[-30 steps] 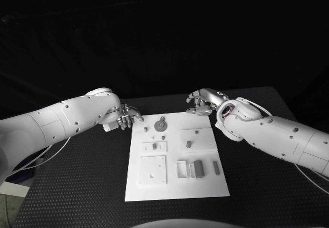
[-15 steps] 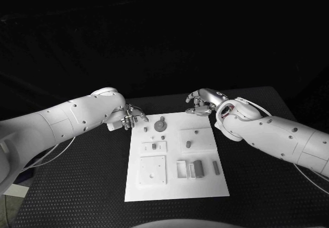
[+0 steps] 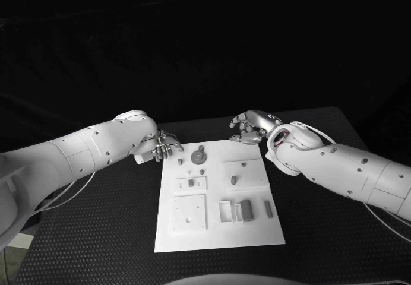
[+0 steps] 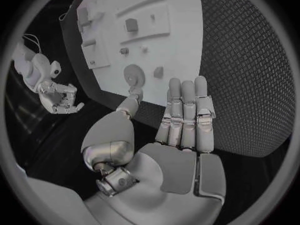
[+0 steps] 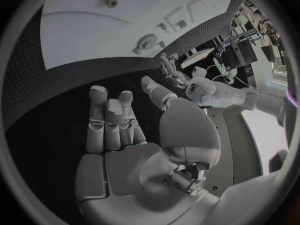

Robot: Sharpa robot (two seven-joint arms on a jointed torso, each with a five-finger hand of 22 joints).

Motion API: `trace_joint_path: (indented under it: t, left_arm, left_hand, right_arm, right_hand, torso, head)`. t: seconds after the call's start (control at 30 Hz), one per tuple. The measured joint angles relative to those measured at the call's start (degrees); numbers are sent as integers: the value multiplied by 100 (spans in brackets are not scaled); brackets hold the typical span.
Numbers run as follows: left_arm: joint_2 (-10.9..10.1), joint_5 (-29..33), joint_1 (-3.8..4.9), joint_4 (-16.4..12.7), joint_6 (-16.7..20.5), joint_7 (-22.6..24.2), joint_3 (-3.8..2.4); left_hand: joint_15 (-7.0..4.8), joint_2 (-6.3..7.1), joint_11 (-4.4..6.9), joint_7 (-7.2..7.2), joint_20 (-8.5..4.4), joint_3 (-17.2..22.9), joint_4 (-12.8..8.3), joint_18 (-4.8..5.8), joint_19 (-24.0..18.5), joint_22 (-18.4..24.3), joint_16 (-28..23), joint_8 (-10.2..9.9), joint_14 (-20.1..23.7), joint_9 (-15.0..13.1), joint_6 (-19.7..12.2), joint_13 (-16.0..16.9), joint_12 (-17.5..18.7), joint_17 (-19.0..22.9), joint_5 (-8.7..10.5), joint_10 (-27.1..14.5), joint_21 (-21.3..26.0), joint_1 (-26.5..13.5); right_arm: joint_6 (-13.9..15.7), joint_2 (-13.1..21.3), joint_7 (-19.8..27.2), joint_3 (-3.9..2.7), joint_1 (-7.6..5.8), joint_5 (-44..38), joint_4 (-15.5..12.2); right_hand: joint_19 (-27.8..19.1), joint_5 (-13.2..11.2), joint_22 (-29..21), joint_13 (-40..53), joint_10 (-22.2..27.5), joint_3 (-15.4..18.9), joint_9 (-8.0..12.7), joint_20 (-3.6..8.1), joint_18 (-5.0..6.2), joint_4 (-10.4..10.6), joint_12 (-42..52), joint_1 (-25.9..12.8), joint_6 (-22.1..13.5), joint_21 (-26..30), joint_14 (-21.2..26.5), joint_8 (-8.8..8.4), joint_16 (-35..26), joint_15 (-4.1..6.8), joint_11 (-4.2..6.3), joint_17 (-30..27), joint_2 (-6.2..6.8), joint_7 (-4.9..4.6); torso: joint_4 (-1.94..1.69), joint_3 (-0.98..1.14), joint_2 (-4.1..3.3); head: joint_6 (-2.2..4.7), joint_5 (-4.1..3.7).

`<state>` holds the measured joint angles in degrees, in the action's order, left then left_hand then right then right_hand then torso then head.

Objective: Assemble the parts on the task board

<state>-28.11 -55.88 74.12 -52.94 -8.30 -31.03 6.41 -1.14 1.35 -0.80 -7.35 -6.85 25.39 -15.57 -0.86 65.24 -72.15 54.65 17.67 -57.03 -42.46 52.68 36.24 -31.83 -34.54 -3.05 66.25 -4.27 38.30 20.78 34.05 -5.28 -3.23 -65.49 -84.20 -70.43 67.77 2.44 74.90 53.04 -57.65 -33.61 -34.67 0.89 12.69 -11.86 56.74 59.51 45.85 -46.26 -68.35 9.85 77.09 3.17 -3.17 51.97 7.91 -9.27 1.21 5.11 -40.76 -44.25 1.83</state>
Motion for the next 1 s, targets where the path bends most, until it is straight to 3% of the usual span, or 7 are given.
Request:
trace_joint_path:
  t: [0.23,0.77,1.0]
  left_arm:
    - [103,-23,-71,107,-17,24,35]
    - [188,-152,-90,209,-233,61,52]
    - [251,-182,-123,320,-319,61,88]
  left_hand:
    - [-30,30,21,44,-42,-36,36,0,82,-98,200,330,-30,-437,-41,45,-145,15,0,60,-23,30]
    - [-62,334,21,92,-41,-91,202,0,81,-182,323,359,2,-678,-131,72,-251,54,0,60,-22,-169]
    - [-71,340,41,72,-41,-114,225,0,81,-200,348,359,10,-712,-151,78,-273,61,0,40,-22,-175]
  right_arm:
    - [0,-2,0,0,0,1,-5]
    - [0,-8,0,0,0,2,-4]
    - [0,-10,-1,0,0,3,-3]
  right_hand:
    - [0,0,0,0,0,0,5,-1,0,0,0,0,-2,0,0,0,0,0,0,0,0,-2]
    - [1,0,0,0,0,0,5,-2,0,0,0,0,-2,0,0,0,0,0,0,0,0,-2]
    - [-5,0,0,0,0,0,5,7,0,0,-1,0,0,0,0,0,0,0,0,0,0,0]
  torso:
    - [2,-1,0]
    - [-3,2,14]
    - [-2,2,15]
  head:
    - [-23,-15]
    - [-64,-48]
    - [-69,-52]
